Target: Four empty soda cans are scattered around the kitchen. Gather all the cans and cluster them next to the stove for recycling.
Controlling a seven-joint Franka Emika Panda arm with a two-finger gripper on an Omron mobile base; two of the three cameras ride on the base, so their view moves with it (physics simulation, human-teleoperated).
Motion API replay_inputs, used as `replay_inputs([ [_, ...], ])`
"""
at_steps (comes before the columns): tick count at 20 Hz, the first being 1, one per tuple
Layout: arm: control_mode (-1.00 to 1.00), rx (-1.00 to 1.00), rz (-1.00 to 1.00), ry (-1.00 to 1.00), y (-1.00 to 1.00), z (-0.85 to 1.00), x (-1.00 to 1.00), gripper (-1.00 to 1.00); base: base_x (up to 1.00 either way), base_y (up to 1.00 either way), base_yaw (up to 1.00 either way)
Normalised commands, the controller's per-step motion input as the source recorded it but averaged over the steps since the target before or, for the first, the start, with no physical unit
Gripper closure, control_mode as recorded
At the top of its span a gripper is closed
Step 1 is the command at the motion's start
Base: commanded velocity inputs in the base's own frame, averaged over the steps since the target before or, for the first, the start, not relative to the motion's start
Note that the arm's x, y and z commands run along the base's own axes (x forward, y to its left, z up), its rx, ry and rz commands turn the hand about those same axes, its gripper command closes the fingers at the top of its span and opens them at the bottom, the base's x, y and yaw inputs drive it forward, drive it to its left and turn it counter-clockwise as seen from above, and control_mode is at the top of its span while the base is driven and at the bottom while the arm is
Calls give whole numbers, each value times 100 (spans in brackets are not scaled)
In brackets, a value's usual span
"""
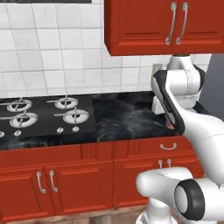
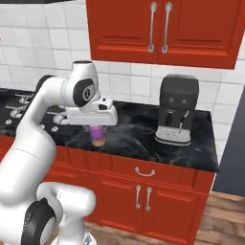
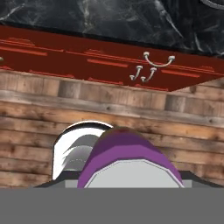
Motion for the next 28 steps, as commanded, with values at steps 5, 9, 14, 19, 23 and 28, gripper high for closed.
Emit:
replay_inputs([
  [5, 100, 0, 0, 0, 0, 0, 0, 100, 68, 100, 0],
  [9, 100, 0, 0, 0, 0, 0, 0, 100, 67, 86, 0],
  [14, 100, 0, 0, 0, 0, 0, 0, 100, 53, 19, 0],
  [19, 100, 0, 0, 0, 0, 0, 0, 100, 26, -24, 1],
  [23, 100, 0, 0, 0, 0, 0, 0, 100, 9, -32, -1],
  [28, 100, 0, 0, 0, 0, 0, 0, 100, 45, -11, -11],
])
